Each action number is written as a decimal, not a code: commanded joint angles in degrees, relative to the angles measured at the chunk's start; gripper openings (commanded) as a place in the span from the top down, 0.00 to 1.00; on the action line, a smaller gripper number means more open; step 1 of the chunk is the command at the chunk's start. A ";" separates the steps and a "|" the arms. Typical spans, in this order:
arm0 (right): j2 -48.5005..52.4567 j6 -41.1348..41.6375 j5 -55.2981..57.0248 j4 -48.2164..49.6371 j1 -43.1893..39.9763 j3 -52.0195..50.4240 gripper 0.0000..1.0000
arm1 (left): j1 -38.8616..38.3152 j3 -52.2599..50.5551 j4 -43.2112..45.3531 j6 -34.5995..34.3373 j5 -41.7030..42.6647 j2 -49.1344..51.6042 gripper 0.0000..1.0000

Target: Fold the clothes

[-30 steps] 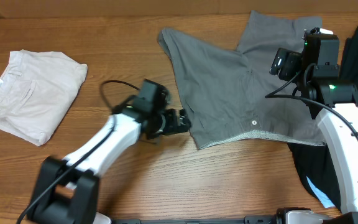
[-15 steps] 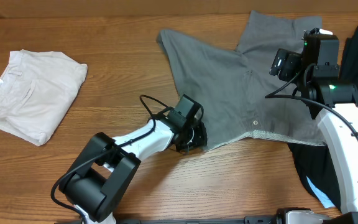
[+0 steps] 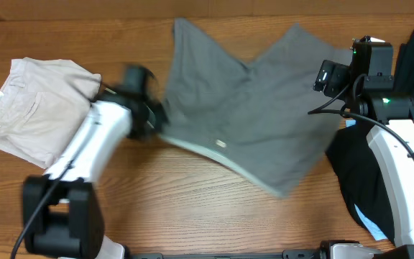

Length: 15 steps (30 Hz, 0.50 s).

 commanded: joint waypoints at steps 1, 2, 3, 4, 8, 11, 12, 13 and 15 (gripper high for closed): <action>-0.63 0.00 0.17 -0.52 -0.20 0.79 0.00 | 9.44 13.75 0.02 6.73 -1.16 -3.30 0.72; -0.63 0.02 -0.09 -0.98 -0.22 0.79 0.00 | 11.32 16.31 -0.33 6.73 2.29 -3.30 0.28; -0.63 0.00 -0.07 -1.29 -0.22 0.79 0.00 | 12.04 17.07 -0.74 6.71 3.91 -3.30 0.07; -0.63 0.00 -0.07 -1.64 -0.22 0.79 0.00 | 12.66 17.68 -2.14 6.71 5.92 -3.32 0.00; -0.61 0.00 -0.07 -2.99 -0.22 0.76 0.00 | 11.67 16.76 -13.49 6.73 6.45 -2.89 0.00; -0.57 0.00 -0.11 -3.34 -0.20 0.76 0.00 | 10.03 14.69 -22.36 6.73 4.76 -2.14 0.00; -0.57 0.00 -0.39 -3.69 -0.22 0.76 0.00 | 9.42 13.53 -24.24 6.73 4.22 -2.10 0.00; -0.57 0.02 -1.27 -4.22 -0.22 0.76 0.00 | 8.76 12.13 -25.40 6.71 3.61 -2.08 0.00; -0.52 0.02 -5.07 -6.14 -0.20 0.70 0.00 | 7.19 8.41 -26.77 6.73 1.97 -2.08 0.00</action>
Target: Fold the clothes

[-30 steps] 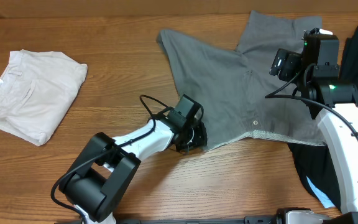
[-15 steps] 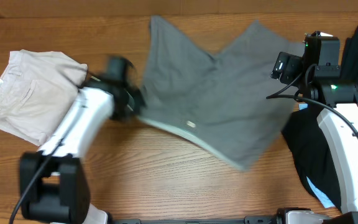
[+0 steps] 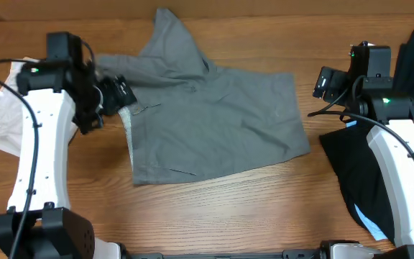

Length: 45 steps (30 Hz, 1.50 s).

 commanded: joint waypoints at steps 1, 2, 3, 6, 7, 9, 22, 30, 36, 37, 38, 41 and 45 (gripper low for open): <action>-0.50 0.00 -5.95 -2.69 -0.20 0.66 0.00 | -2.75 -6.45 -1.90 1.07 -3.39 0.79 0.00; -0.39 0.02 -7.89 -4.22 -0.22 0.57 0.00 | -3.52 -8.83 -1.84 1.03 -4.48 0.79 0.00; -0.26 0.22 -9.29 -5.86 -0.22 0.46 0.00 | -4.20 -11.32 -1.64 0.76 -5.20 0.79 0.00; 0.39 3.58 -9.99 -9.18 -0.22 -0.52 0.00 | -5.35 -18.53 0.52 -0.44 -5.35 0.79 0.00; 0.72 4.85 -9.97 -10.12 -0.22 -1.14 0.00 | -5.57 -21.27 1.77 -0.46 -5.01 0.79 0.00; 1.31 6.73 -9.97 -11.19 -0.22 -2.38 0.00 | -5.79 -24.83 3.32 -0.76 -5.03 0.79 0.00; 4.31 10.99 -16.46 -3.52 -0.20 -16.28 0.00 | -5.86 -40.85 16.79 -3.74 -0.50 0.79 0.00; 4.31 14.38 -20.13 1.05 -0.15 -23.69 0.00 | -5.86 -43.69 21.07 -5.40 -0.13 0.79 0.00; 4.31 18.08 -18.69 3.08 -0.15 -26.12 0.01 | -5.86 -43.69 20.15 -5.40 3.89 0.79 0.00; 4.31 19.45 -18.67 4.35 -0.15 -26.88 0.05 | -5.86 -43.69 19.67 -5.42 4.68 0.79 0.00; 4.31 20.02 -18.71 5.05 -0.15 -27.21 0.06 | -5.84 -43.69 19.28 -5.49 5.16 0.79 0.00; 4.33 25.20 -19.19 7.10 -0.15 -28.72 0.12 | -5.75 -43.69 17.05 -9.64 5.49 0.79 0.00; 4.33 30.77 -19.67 7.30 -0.11 -29.62 0.14 | -5.75 -43.69 16.87 -14.88 7.28 0.79 0.00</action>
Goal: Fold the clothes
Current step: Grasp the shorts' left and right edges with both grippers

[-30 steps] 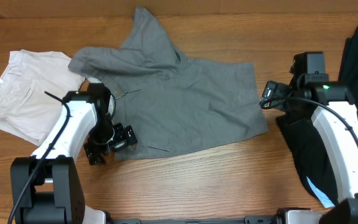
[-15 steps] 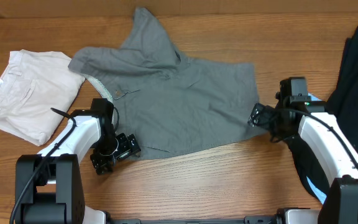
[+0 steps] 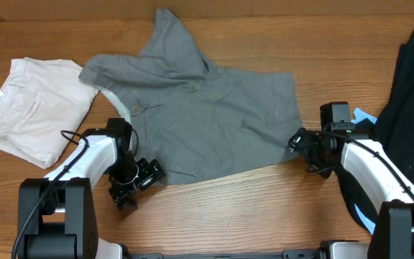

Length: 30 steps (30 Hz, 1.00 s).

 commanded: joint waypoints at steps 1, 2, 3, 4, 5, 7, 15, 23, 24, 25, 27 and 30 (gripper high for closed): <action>0.13 6.84 -0.15 1.20 -0.11 -1.09 0.14 | -0.09 -0.48 0.13 -7.85 4.11 0.22 0.00; 0.13 6.86 -0.15 1.81 -0.09 -1.25 0.15 | -0.09 -0.48 0.15 -9.25 4.09 0.22 0.00; 0.13 7.19 -0.11 2.80 -0.11 -1.53 0.16 | -0.09 -0.48 0.15 -10.38 4.00 0.22 0.00; 0.13 8.63 0.07 4.20 -0.09 -2.01 0.19 | -0.09 -0.48 0.52 -11.43 4.00 0.22 0.00; 0.13 9.35 0.04 5.38 -0.09 -2.45 0.20 | -0.09 -0.48 0.76 -12.20 4.00 0.22 0.00; 0.13 10.27 0.04 7.96 -0.09 -3.45 0.22 | -0.09 -0.48 1.64 -13.53 4.00 0.22 0.00; 1.09 11.04 0.04 10.54 -0.11 -4.46 0.35 | -0.09 -0.48 7.15 -15.80 0.55 0.22 0.20; 1.09 11.02 0.07 15.08 -0.11 -4.46 0.49 | -0.09 -0.48 10.84 -16.61 -2.38 0.22 0.47; 1.09 10.99 0.04 16.57 -0.11 -4.46 0.52 | -0.11 -0.48 10.78 -16.59 -2.36 0.22 0.52; 1.09 10.75 0.04 17.57 -0.11 -4.46 0.56 | -0.11 -0.48 10.58 -16.59 -2.38 0.22 0.59; 1.09 9.49 0.07 20.04 -0.11 -4.46 0.71 | -0.11 -0.48 10.32 -16.48 -2.38 0.22 0.77; 1.09 9.53 0.04 19.93 -0.11 -4.46 0.96 | -0.09 -0.42 10.12 -15.45 -2.34 0.20 0.96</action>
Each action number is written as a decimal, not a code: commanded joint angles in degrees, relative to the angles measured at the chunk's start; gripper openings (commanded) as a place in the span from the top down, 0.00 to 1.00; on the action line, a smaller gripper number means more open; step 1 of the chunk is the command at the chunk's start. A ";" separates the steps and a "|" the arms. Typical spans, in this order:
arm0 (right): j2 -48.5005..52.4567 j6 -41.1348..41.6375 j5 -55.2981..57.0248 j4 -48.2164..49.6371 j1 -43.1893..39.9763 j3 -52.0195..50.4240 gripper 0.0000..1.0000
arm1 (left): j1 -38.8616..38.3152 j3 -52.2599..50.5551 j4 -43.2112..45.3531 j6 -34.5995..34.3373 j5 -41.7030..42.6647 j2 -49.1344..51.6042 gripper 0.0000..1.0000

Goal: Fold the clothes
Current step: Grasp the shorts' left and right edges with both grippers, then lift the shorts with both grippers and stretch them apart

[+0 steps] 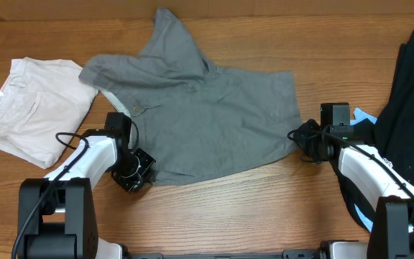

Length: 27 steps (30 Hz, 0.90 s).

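A grey garment [214,122] lies spread across the middle of the table, with a bunched fold at its upper left and a peak pointing to the far edge. My left gripper [138,168] sits at the garment's lower left corner, fingers drawn together on the hem. My right gripper [298,135] touches the garment's right edge just above its lower right corner. The overhead view does not show how its jaws stand.
A folded white garment [31,108] lies at the left. A pile of black clothes [408,93] fills the right side, with a blue scrap [363,115] beside it. Bare wood [228,208] runs along the near edge.
My left gripper has moved from just off the lower left corner onto that corner and looks narrower. The right gripper shifted slightly up the right edge. The garment lies unchanged.
First the garment lay skewed, my left gripper at its left edge and the right arm raised at the far right. Then it lay further left, flatter, left gripper near its upper left. Later both grippers were low beside its lower corners, now touching them.
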 commanded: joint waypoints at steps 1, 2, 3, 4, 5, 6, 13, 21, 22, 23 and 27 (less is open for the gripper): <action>0.24 -0.63 0.07 -0.22 -0.11 -0.13 0.96 | -0.09 0.11 0.11 2.01 -2.14 0.17 0.96; 0.22 -0.70 0.07 -0.26 -0.17 -0.13 0.96 | -0.09 0.26 -0.04 2.60 -2.12 0.13 0.96; 0.22 -0.83 0.07 -0.39 -0.17 -0.09 0.96 | -0.09 0.63 -0.52 3.52 -2.14 0.07 0.96; 0.22 -0.85 0.04 -0.70 -0.17 0.02 0.96 | -0.09 1.53 -1.68 4.92 -2.14 0.04 0.96; 0.11 -0.83 0.04 -1.40 -0.17 0.22 0.96 | -0.09 2.32 -2.84 5.84 -2.16 0.02 0.96; -0.04 -0.85 0.07 -2.16 -0.17 0.48 0.96 | -0.09 3.37 -4.15 6.75 -2.25 0.02 0.96; -5.95 -3.85 2.93 -11.06 -2.36 5.81 0.96 | -0.09 14.32 -14.91 13.35 -7.61 -2.16 0.96; -12.57 -8.04 3.08 -24.57 -10.12 11.61 0.96 | -0.15 19.98 -18.69 16.92 -3.61 -8.07 0.96; -13.11 -9.01 3.10 -25.27 -11.50 12.81 0.96 | -0.17 20.92 -18.88 18.23 -2.32 -8.94 0.96; -13.57 -10.23 3.10 -25.83 -13.38 14.51 0.96 | -0.26 21.92 -19.08 19.39 -0.98 -9.60 0.96; -13.94 -15.50 3.08 -27.76 -21.40 23.50 0.96 | -1.99 29.24 -21.24 22.34 3.06 -12.11 0.96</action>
